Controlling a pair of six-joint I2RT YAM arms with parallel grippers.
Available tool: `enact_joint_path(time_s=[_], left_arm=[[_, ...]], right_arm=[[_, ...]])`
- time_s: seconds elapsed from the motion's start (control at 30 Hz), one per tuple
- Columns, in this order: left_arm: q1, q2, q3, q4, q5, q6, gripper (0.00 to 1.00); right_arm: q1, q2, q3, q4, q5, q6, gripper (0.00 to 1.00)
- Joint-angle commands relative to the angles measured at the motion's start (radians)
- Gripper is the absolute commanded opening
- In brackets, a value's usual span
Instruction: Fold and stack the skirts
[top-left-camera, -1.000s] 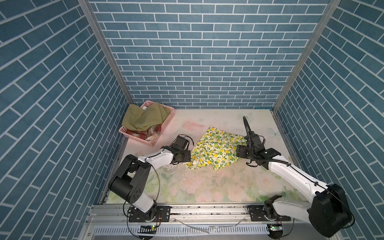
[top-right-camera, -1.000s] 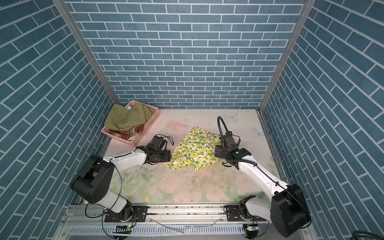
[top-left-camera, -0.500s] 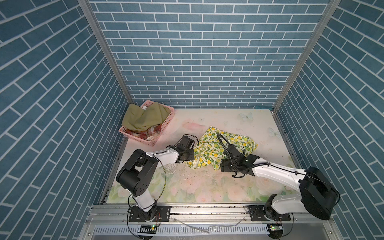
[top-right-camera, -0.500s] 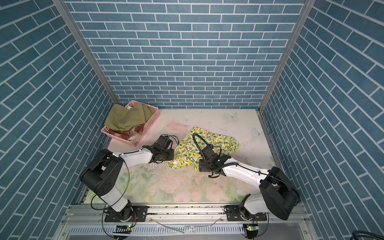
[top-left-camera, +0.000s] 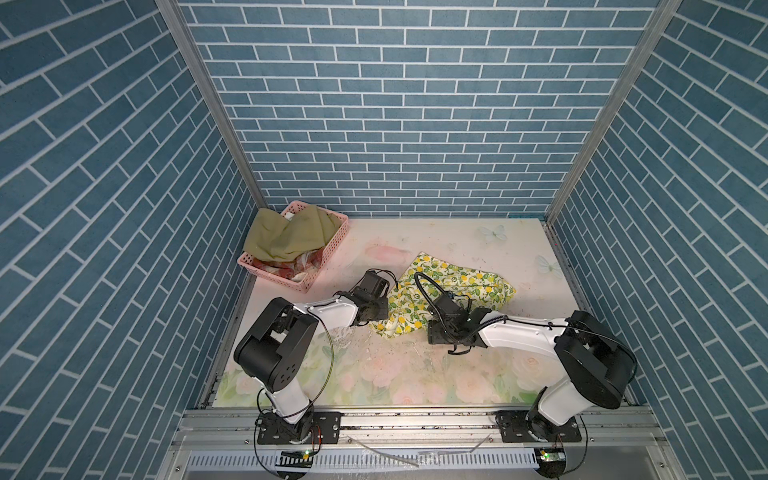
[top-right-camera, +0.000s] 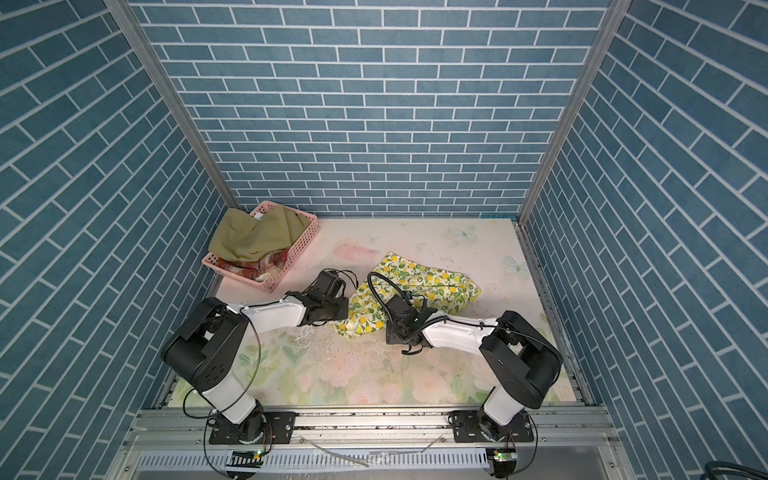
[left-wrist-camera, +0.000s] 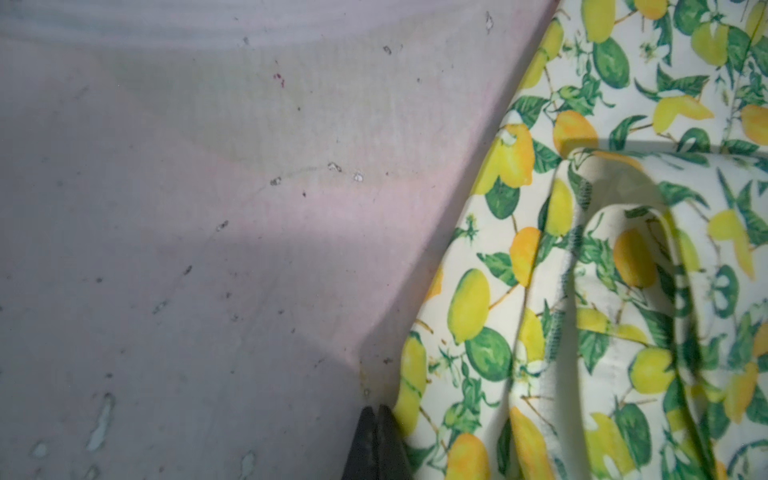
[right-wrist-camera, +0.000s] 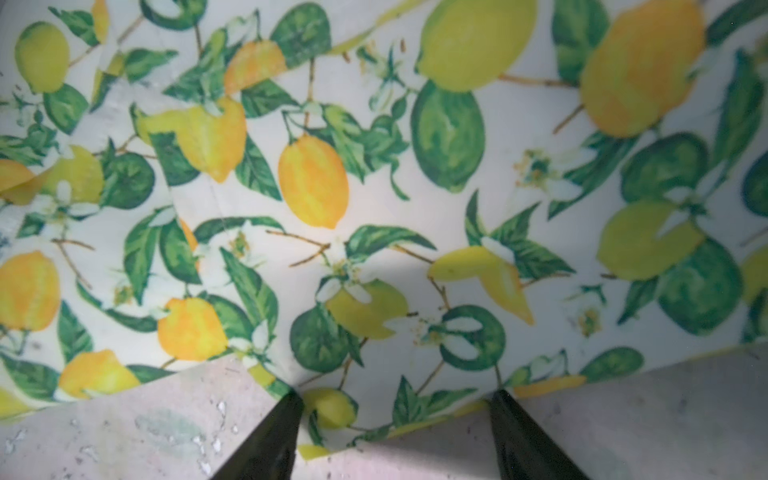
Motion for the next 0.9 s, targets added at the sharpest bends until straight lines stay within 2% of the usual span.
enact_joint_path(time_s=[0.0,0.07,0.1,0.13,0.27,0.47,0.57,0.67,0.7,0.73,0.8,0.83,0.87], left_arm=[[0.000,0.024,0.008,-0.029,-0.007,0.003,0.00],[0.001,0.020,0.012,-0.029,-0.007,0.002,0.00],[0.002,0.022,0.015,-0.028,-0.006,0.002,0.00],[0.002,0.021,0.020,-0.031,-0.006,0.003,0.00],[0.010,0.019,0.036,-0.039,-0.009,0.003,0.00],[0.048,0.013,0.046,-0.036,0.000,0.003,0.00],[0.064,0.015,0.044,-0.030,0.004,0.002,0.00],[0.075,0.023,0.044,-0.023,0.018,0.000,0.00],[0.077,0.026,0.045,-0.021,0.023,0.001,0.00],[0.076,0.030,0.046,-0.021,0.028,-0.001,0.00],[0.077,0.033,0.044,-0.017,0.043,-0.005,0.00],[0.076,0.031,0.041,-0.016,0.051,-0.006,0.00],[0.077,0.028,0.036,-0.013,0.060,-0.009,0.00]], right_arm=[[0.003,0.053,0.000,0.002,0.017,0.070,0.51],[-0.001,0.062,0.000,0.012,0.020,0.071,0.28],[-0.005,0.066,0.003,0.012,0.018,0.070,0.12],[-0.008,0.068,0.004,0.012,0.014,0.068,0.01],[-0.036,0.024,-0.001,-0.017,0.031,0.036,0.00],[-0.131,-0.166,-0.024,-0.139,0.074,-0.049,0.00],[-0.155,-0.230,-0.046,-0.146,0.068,-0.104,0.00],[-0.138,-0.242,-0.055,-0.076,-0.024,-0.218,0.00],[-0.114,-0.235,-0.048,-0.059,-0.044,-0.266,0.03],[-0.089,-0.224,-0.039,-0.051,-0.039,-0.307,0.20],[-0.046,-0.200,-0.032,-0.025,-0.022,-0.370,0.43],[-0.028,-0.186,-0.032,-0.008,-0.015,-0.395,0.52],[-0.015,-0.177,-0.032,0.004,-0.004,-0.410,0.56]])
